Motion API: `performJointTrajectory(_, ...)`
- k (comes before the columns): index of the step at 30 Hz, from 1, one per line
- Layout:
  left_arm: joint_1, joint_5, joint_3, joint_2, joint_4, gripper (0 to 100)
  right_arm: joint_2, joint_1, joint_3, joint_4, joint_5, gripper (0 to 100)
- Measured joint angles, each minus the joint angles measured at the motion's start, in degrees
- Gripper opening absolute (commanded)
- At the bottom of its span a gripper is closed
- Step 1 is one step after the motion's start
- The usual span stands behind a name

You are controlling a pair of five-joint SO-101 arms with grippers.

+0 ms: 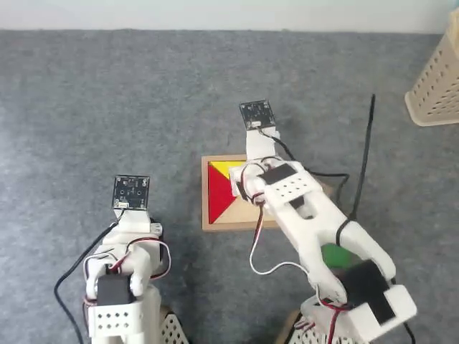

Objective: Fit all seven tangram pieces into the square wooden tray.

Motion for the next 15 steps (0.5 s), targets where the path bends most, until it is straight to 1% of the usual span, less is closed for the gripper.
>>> performJointTrajectory(4,0.0,0.0,0.0,0.0,0.0,1,0.44,0.0,0.44,-3.34,2.99,0.6)
performJointTrajectory(7,0.0,0.0,0.0,0.0,0.0,1,3.25,0.0,0.44,-4.75,3.34,0.6)
performJointTrajectory(10,0.0,0.0,0.0,0.0,0.0,1,6.07,0.0,0.0,-4.48,3.34,0.6)
performJointTrajectory(15,0.0,0.0,0.0,0.0,0.0,1,9.76,1.41,-4.66,-1.76,3.78,0.6)
